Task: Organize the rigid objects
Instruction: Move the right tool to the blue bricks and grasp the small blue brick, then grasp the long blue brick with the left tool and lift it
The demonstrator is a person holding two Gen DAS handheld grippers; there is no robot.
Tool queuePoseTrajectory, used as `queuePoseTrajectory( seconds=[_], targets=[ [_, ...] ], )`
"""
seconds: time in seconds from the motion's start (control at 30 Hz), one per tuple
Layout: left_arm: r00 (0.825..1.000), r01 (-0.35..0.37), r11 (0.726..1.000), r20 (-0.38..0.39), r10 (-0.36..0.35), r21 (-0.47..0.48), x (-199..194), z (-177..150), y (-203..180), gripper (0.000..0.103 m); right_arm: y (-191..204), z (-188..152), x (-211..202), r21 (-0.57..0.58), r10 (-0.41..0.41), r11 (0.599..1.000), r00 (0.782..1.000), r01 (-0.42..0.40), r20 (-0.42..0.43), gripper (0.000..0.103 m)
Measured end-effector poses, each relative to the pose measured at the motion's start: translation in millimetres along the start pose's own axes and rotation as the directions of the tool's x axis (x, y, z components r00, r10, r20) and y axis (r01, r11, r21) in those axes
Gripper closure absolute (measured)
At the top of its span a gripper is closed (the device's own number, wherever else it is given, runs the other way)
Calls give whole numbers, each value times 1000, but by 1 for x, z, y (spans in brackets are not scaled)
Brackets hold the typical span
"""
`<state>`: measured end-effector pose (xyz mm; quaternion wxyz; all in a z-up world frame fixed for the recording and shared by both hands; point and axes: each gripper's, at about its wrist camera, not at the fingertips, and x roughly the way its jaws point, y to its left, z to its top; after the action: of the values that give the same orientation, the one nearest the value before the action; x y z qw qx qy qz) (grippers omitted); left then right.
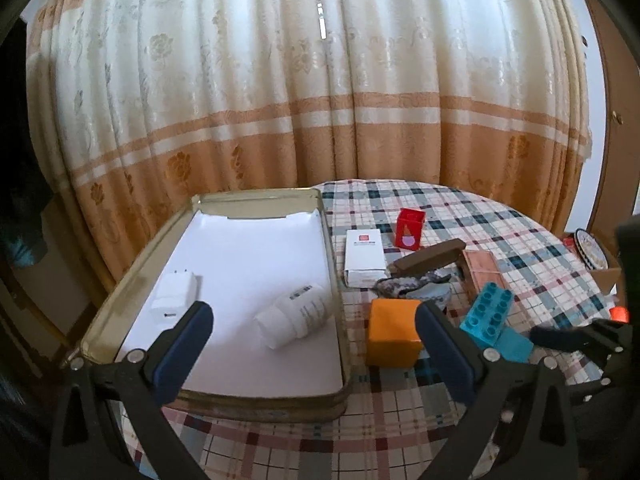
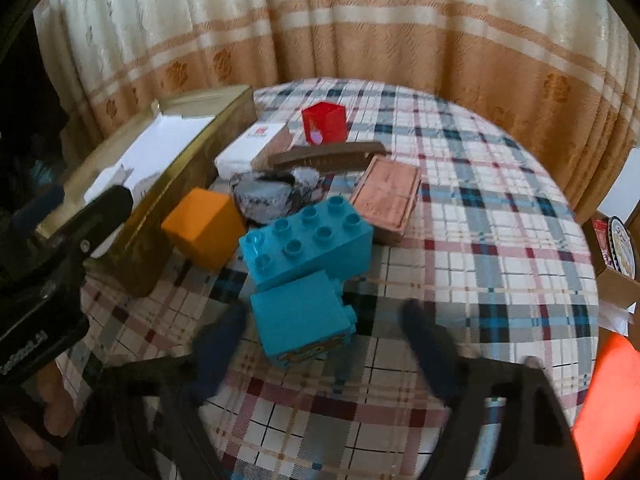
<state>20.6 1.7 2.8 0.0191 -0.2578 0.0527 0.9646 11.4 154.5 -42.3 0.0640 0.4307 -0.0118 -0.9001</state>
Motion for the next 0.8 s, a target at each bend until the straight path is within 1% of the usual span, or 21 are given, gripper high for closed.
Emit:
queuePoseTrajectory(
  seconds=[0.03,0.2,0.43,0.5,0.57,0.6,0.67,0.73,0.8],
  targets=[
    [1000,-1,1000,7,1,16,-2,0,-4,1,-1,0,3,1,10,1000,1000,-10,-20,47],
    [1000,8,998,18,-9,61,-6,0,-13,1,-5,-2,-1,21,23,1000,1000,-23,-5,56],
    [1000,26,997,-4,-26,69,-3,1,-16,1,-31,-7,-13,117,41,992,999,-45,36,56],
    [999,37,996,-5,-37,76,-2,1,-18,1,-40,-5,-20,155,48,986,996,-58,70,56],
    [998,58,994,1,-58,89,-3,1,-23,1,-49,0,-30,189,10,981,992,-35,129,56],
    [998,66,993,9,-67,96,-4,3,-26,1,-51,1,-32,195,-9,981,989,-20,145,56],
    [995,95,991,23,-98,97,-4,4,-33,1,-60,9,-37,227,-74,974,979,29,191,56],
    [992,124,985,6,-126,121,-1,6,-43,1,-68,16,-39,262,-119,963,969,60,215,56],
    [990,138,980,22,-142,143,-2,8,-52,1,-80,23,-42,330,-208,936,948,121,241,56]
  ],
)
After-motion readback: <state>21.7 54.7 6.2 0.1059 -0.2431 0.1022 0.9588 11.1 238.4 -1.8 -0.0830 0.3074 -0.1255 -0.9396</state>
